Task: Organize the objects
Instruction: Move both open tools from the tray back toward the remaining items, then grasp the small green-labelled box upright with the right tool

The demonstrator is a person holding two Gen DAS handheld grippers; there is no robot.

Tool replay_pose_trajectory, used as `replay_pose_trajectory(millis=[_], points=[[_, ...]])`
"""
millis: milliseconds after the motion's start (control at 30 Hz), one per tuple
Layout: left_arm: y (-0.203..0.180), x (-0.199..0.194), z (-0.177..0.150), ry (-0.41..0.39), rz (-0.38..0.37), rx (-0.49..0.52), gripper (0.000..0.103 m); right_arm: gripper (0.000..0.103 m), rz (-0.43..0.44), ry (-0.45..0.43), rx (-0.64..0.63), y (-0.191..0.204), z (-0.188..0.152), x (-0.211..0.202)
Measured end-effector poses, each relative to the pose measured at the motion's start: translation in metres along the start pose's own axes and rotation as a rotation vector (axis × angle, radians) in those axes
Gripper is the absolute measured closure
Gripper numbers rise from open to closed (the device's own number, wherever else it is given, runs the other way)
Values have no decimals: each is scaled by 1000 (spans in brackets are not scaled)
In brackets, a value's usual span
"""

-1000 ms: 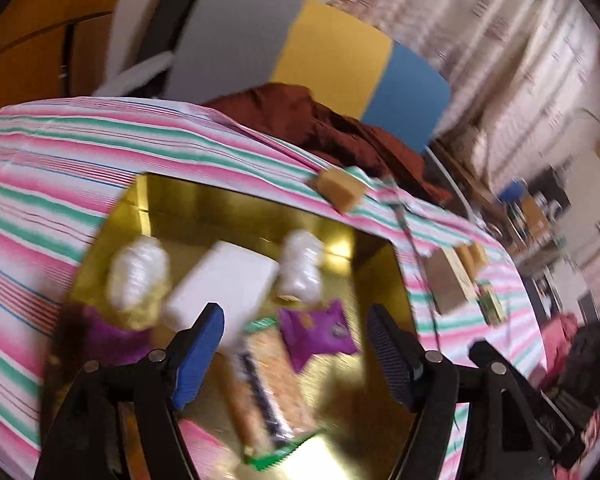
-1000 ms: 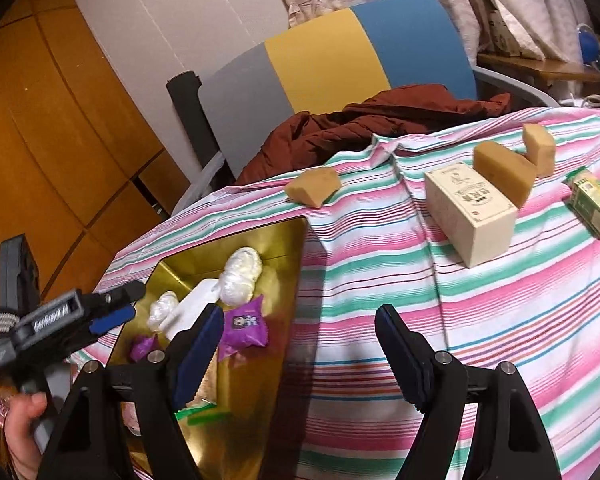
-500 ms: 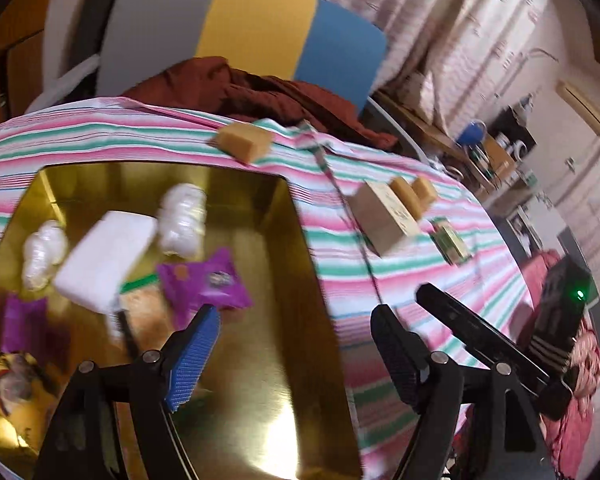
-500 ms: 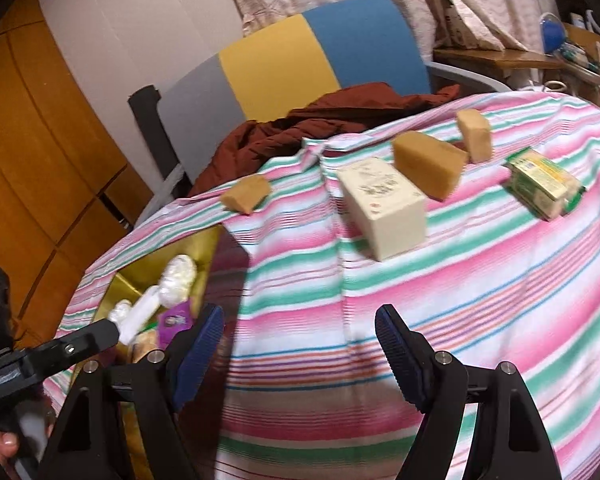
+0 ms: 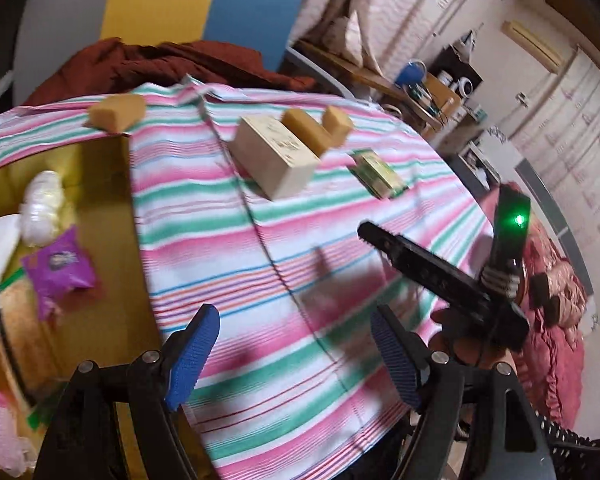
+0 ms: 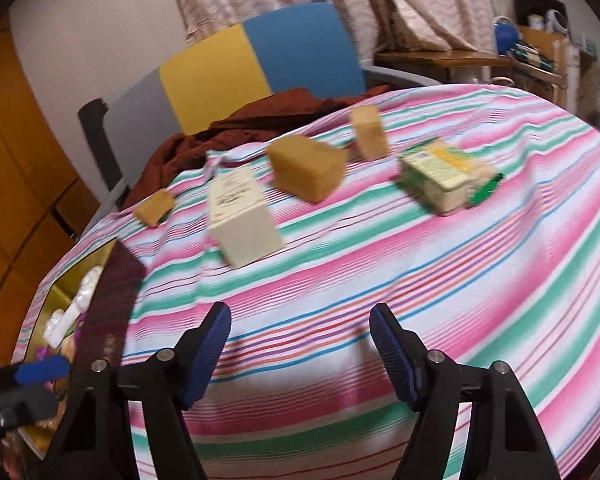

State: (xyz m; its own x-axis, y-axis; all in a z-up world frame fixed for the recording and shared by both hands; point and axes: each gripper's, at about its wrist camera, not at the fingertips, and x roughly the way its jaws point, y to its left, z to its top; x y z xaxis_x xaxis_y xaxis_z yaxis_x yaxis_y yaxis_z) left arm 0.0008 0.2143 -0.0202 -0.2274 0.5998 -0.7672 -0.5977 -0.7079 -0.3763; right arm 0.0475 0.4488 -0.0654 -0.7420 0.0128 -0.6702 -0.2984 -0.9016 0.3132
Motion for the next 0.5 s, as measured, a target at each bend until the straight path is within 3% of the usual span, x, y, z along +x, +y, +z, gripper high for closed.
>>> replay_pose_trajectory(millis=[333,500], points=[[-13,25,1,75,16,21,23,30,-121,-57,-1,-45,47,15],[-13,25,1,83,31,29,23,40,-162,-56,-39,-56,71,32]])
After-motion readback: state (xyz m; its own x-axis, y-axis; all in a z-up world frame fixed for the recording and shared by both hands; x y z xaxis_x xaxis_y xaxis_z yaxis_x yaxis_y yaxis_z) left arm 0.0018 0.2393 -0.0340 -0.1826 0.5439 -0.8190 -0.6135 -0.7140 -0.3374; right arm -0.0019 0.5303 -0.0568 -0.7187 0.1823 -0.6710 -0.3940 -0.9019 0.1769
